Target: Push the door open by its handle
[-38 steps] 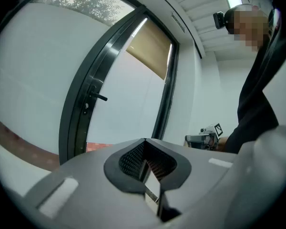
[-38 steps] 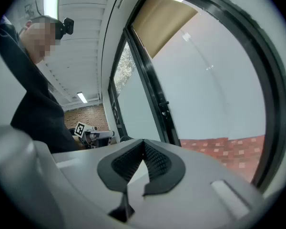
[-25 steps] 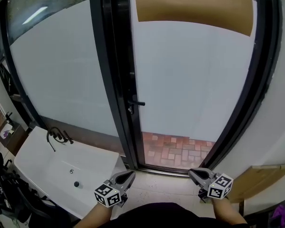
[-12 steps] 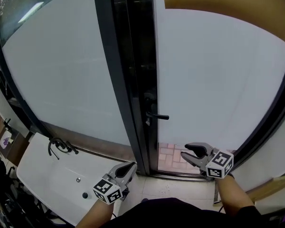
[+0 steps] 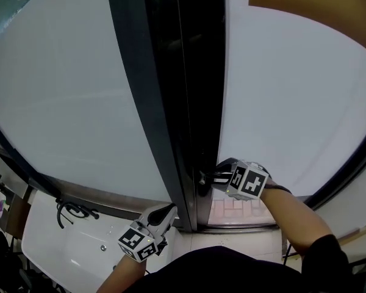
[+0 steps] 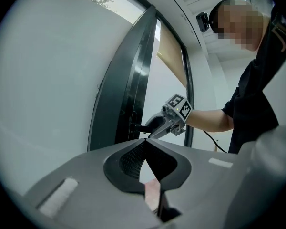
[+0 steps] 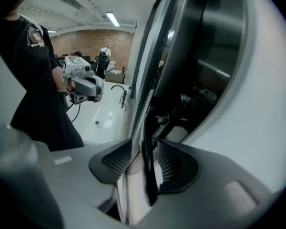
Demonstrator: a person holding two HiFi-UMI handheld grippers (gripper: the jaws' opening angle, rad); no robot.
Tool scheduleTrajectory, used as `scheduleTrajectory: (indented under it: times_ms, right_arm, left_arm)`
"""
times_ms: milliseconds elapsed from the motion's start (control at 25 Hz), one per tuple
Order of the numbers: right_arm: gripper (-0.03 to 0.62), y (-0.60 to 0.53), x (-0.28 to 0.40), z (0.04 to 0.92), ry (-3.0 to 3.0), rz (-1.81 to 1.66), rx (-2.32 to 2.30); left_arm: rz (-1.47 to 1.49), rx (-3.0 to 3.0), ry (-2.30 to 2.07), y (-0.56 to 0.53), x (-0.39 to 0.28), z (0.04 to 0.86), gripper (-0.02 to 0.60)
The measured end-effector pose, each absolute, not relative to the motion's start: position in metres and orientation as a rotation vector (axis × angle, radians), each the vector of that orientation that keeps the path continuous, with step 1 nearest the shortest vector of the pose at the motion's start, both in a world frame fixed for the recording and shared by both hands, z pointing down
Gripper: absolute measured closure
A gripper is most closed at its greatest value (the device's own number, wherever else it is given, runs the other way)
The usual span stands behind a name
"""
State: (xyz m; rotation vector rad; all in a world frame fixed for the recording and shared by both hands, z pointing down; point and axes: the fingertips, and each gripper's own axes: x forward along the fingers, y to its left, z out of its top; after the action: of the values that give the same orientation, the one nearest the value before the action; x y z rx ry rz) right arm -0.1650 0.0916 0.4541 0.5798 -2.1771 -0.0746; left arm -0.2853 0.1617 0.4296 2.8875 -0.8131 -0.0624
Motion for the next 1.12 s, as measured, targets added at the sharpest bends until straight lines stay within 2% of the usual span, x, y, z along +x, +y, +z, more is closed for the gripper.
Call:
scheduleTrajectory:
  times_ms: [120,160,240,400,520,880,1120]
  right_arm:
    - [0.445,0.099,-0.16,0.466,-2.052,-0.052,0.402]
    - [0.531,0.101,-0.156,0.466,-2.019,-0.06,0.359]
    - [0.588,0.105,-0.154,0.465,-2.005,-0.009,0.289]
    - [0.594,0.116,-0.155,0.485,-1.942,0.103,0.14]
    - [0.594,0.122,-0.159,0.484,-1.936,0.061,0.093]
    - [0.594,0.098,-0.181,0.471,-2.281,-0.242,0.295]
    - [0.594,0.09,-0.181,0.493,-2.288,-0.201,0.323]
  left_arm:
    - [-0.054,2.884,-0.832,0.158,-0.268,0.411,0.581]
    - [-0.047,2.884,-0.843,0.157,-0.262,0.405,0.581]
    - [-0.046,2.881,-0.874,0.151,-0.253,0.4,0.581]
    - [-0.101,2.863,-0.959,0.138,-0.237,0.398,0.581]
    - [-0.135,2.83,-1.005,0.129,-0.228,0.395,0.581]
    - [-0.133,2.787,-1.006,0.116,-0.232,0.402,0.581]
    - [-0.102,2.818,-0.952,0.124,-0.248,0.403,0.581]
